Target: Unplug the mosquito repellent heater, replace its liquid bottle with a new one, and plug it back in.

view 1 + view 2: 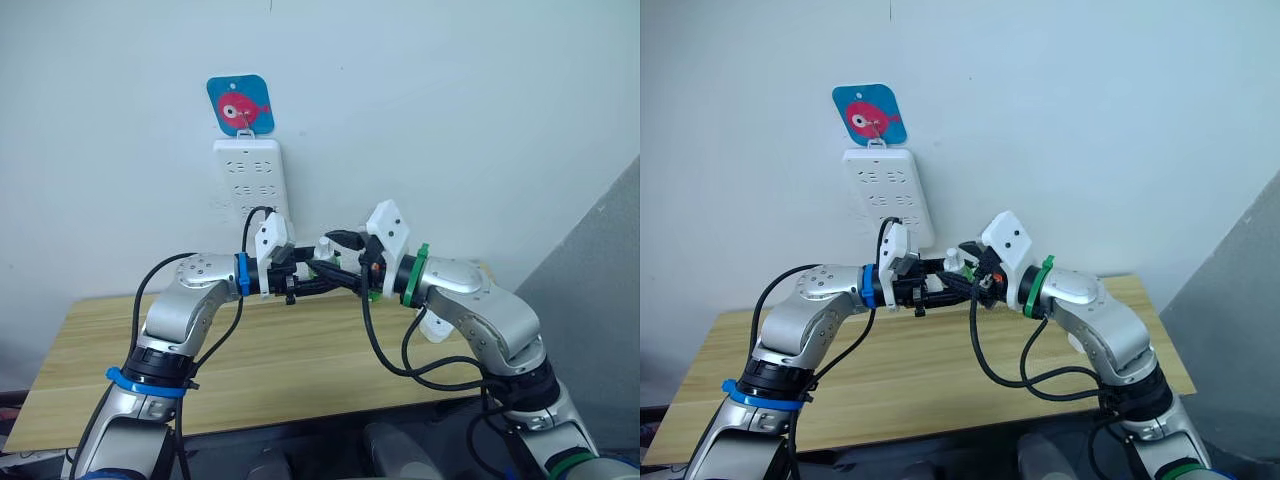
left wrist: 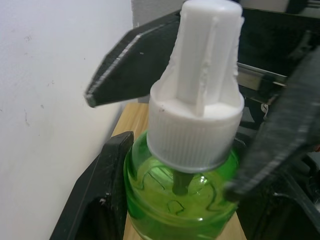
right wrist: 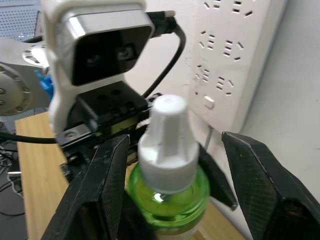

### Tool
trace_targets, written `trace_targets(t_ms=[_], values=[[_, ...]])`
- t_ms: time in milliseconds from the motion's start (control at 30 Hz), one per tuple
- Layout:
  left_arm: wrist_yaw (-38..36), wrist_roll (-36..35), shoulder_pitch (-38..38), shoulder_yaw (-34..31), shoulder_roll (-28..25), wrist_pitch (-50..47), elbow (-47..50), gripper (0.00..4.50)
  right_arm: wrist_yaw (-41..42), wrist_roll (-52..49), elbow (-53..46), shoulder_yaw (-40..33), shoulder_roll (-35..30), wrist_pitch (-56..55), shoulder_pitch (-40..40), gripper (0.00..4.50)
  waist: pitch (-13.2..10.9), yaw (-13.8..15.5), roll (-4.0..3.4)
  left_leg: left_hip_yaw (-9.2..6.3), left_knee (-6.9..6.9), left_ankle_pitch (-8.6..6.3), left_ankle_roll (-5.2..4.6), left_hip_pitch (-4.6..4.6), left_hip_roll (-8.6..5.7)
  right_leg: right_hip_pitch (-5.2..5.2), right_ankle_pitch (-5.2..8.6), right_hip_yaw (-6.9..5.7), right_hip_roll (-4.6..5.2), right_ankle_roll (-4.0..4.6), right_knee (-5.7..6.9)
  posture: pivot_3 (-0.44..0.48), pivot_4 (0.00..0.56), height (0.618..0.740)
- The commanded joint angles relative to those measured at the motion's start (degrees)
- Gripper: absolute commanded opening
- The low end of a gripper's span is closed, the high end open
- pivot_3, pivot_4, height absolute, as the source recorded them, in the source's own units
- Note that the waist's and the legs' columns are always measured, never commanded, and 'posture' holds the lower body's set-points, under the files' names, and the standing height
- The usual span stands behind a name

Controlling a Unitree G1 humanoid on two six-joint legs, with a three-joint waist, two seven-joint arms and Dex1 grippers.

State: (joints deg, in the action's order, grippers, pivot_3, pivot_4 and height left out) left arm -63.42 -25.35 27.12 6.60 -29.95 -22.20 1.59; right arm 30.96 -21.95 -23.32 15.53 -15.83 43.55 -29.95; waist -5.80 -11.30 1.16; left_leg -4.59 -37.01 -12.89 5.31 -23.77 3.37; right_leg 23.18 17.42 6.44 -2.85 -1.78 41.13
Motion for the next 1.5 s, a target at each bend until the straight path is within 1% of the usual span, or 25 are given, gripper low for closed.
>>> trace_targets(t_ms=[33,133,333,467,567,633,667,867,1133,1233,1267,1300,1400,1500], values=[[-0.5,-1.2,-0.1,-0.8,-0.2,-0.4,2.2,2.31,0.8,-0.6,0.6,-1.8,0.6,-2.3,-1.5,3.05,0.0,0.0,0.0,0.0,0.0,0.0,0.0,0.0,0.0,0.0,0.0,-0.01,0.0,0.0,0.0,-0.163,0.039,0.729],[-0.5,-1.3,-0.2,-0.9,-0.2,-0.7,2.4,2.31,2.2,-0.6,1.3,-2.5,-0.5,-2.9,-1.7,3.05,0.0,0.0,0.0,0.0,0.0,0.0,0.0,0.0,0.0,-0.01,0.0,-0.01,0.0,0.0,0.0,-0.163,0.039,0.729],[-0.8,-1.5,-0.3,-1.2,-0.4,-1.1,2.4,2.31,9.2,-2.6,1.8,-5.3,-7.5,-3.4,-2.4,3.05,0.0,0.0,0.0,-0.01,0.0,0.0,0.0,0.0,-0.02,-0.02,0.0,-0.01,0.0,0.0,-0.02,-0.167,0.04,0.729],[-0.7,-1.5,-0.1,-1.4,-0.5,-1.1,2.0,2.31,16.0,-5.3,1.0,-7.3,-13.9,-3.1,-2.7,3.05,0.0,0.1,-0.01,0.0,0.0,0.0,0.0,0.0,-0.03,-0.02,0.01,0.0,0.01,0.0,-0.03,-0.167,0.04,0.729],[-0.9,-1.4,-0.1,-1.5,-0.5,-1.1,1.8,2.31,18.8,-7.0,0.1,-7.3,-16.4,-2.7,-2.7,3.05,0.0,0.0,-0.02,0.02,0.01,0.0,-0.01,0.02,-0.04,-0.03,0.01,0.01,0.01,-0.01,-0.04,-0.171,0.041,0.729],[-0.9,-1.5,0.0,-1.5,-0.4,-1.1,1.7,2.31,18.3,-7.3,-0.6,-6.9,-15.8,-2.3,-3.1,3.05,0.0,0.0,-0.03,0.01,0.02,0.0,-0.01,0.03,-0.02,-0.03,0.07,0.0,-0.01,-0.06,-0.03,-0.173,0.041,0.729],[-0.9,-1.5,0.1,-1.5,-0.4,-1.1,1.8,2.31,17.1,-7.3,-0.9,-6.4,-14.5,-1.9,-3.5,3.05,0.0,-0.1,-0.03,0.01,0.03,0.0,-0.02,0.04,-0.02,-0.03,0.16,0.01,-0.02,-0.18,-0.02,-0.173,0.041,0.729],[-1.2,-1.8,0.2,-1.3,-0.3,-1.5,2.1,2.31,11.2,-4.5,0.0,-2.3,-7.7,-1.5,-5.0,3.05,0.1,-0.6,-0.07,-0.01,0.03,0.0,-0.01,0.03,0.0,-0.03,0.17,0.0,-0.03,-0.19,0.0,-0.175,0.04,0.729],[-1.4,-2.3,0.1,-1.0,-0.3,-1.9,2.7,2.31,8.4,-1.2,4.0,-0.1,-3.3,-3.2,-6.9,3.05,0.1,-0.4,-0.08,-0.03,0.01,0.0,-0.01,0.01,-0.02,-0.03,0.16,-0.02,0.01,-0.18,-0.01,-0.172,0.038,0.729],[-1.5,-2.2,-0.3,-1.0,-0.4,-2.0,3.0,2.31,8.5,-0.6,5.2,-0.7,-3.3,-3.6,-6.9,3.05,0.1,-0.4,-0.08,-0.03,0.02,0.0,-0.01,0.01,-0.02,-0.03,0.14,-0.02,0.01,-0.15,-0.01,-0.171,0.035,0.729],[-1.5,-2.2,-0.4,-1.0,-0.4,-2.0,3.1,2.31,8.7,-0.6,5.4,-1.0,-3.5,-3.6,-6.8,3.05,0.1,-0.4,-0.09,-0.03,0.02,0.0,-0.01,0.01,-0.02,-0.03,0.03,-0.02,0.01,0.04,-0.01,-0.171,0.035,0.729],[-1.5,-2.3,-0.4,-1.0,-0.4,-2.1,3.1,2.31,9.0,-0.6,5.4,-1.3,-4.0,-3.6,-6.7,3.05,0.1,-0.4,-0.09,-0.03,0.02,0.0,-0.01,0.01,-0.02,-0.03,0.03,-0.02,0.01,0.05,-0.01,-0.17,0.035,0.729],[-1.6,-2.3,-0.5,-1.2,-0.5,-2.0,3.0,2.31,10.5,-1.0,5.1,-2.8,-6.5,-3.4,-6.1,3.05,0.1,-0.4,-0.09,-0.03,0.01,0.0,-0.01,0.01,-0.02,-0.03,0.03,-0.02,0.01,0.05,-0.01,-0.171,0.033,0.729],[-1.7,-2.3,-0.4,-1.3,-0.7,-2.0,2.9,2.31,13.2,-3.5,3.5,-5.1,-10.2,-2.0,-5.5,3.05,0.1,-0.4,-0.09,-0.03,0.01,0.0,-0.01,0.0,-0.03,-0.03,0.03,-0.03,0.01,0.05,-0.02,-0.175,0.033,0.729]])
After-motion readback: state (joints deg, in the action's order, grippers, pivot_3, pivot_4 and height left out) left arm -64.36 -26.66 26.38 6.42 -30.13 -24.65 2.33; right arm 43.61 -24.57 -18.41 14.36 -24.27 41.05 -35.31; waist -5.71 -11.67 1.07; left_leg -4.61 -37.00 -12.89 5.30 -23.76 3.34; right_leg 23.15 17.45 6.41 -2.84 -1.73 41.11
